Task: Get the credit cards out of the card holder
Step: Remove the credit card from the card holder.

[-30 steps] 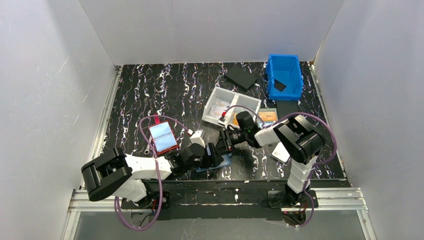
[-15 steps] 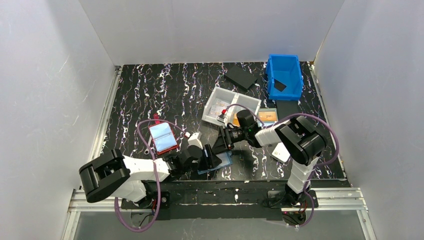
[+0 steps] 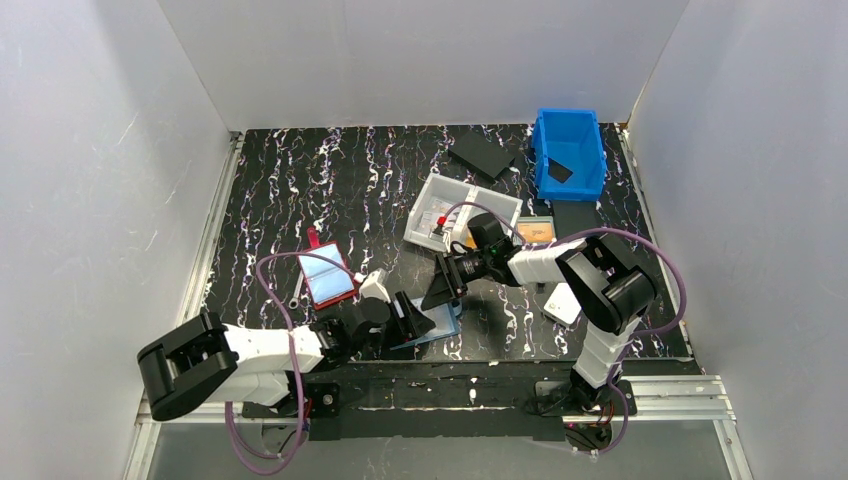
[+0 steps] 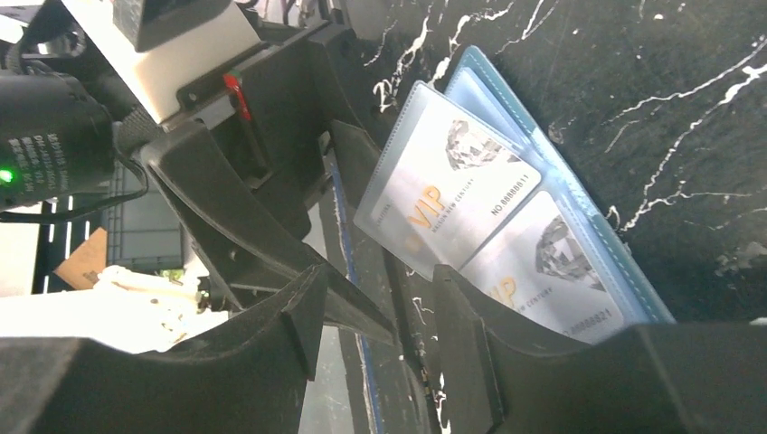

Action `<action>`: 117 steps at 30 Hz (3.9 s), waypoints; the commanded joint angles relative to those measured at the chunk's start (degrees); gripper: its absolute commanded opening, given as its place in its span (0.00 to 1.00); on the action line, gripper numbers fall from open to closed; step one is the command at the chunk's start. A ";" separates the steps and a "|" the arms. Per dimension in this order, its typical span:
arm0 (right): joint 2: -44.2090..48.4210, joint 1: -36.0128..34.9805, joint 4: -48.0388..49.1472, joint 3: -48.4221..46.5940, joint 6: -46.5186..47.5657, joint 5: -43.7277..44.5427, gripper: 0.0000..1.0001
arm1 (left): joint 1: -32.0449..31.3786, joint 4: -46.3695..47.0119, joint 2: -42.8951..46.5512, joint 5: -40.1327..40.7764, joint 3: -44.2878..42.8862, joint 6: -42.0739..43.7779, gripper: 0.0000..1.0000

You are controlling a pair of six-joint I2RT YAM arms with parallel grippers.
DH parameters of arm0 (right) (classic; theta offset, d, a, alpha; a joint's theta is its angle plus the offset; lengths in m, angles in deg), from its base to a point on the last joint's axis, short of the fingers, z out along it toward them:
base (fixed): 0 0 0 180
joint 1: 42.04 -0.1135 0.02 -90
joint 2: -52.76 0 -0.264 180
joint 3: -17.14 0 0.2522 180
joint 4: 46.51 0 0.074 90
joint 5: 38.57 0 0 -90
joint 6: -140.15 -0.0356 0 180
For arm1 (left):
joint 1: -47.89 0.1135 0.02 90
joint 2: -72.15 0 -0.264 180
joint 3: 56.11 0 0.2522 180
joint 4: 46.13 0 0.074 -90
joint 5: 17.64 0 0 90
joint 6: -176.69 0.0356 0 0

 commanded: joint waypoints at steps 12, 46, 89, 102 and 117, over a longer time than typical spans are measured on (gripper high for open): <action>-1.96 0.23 -17.19 -4.48 15.84 7.50 0.42 | 1.51 -8.36 8.80 3.97 6.62 -4.36 0.56; -6.27 -1.07 -32.43 -9.53 27.69 25.84 0.25 | 8.87 -9.65 17.59 1.42 8.70 -0.74 0.16; 4.10 0.84 -25.04 -8.45 28.76 -4.08 0.61 | 9.08 20.69 15.63 -3.02 11.60 5.10 0.00; 2.44 0.89 6.54 0.25 0.04 -7.22 0.58 | 8.97 25.71 16.61 -2.68 12.07 2.92 0.00; 1.50 2.51 26.41 4.21 -16.85 -8.71 0.36 | 8.73 32.67 11.13 -3.60 11.83 1.46 0.00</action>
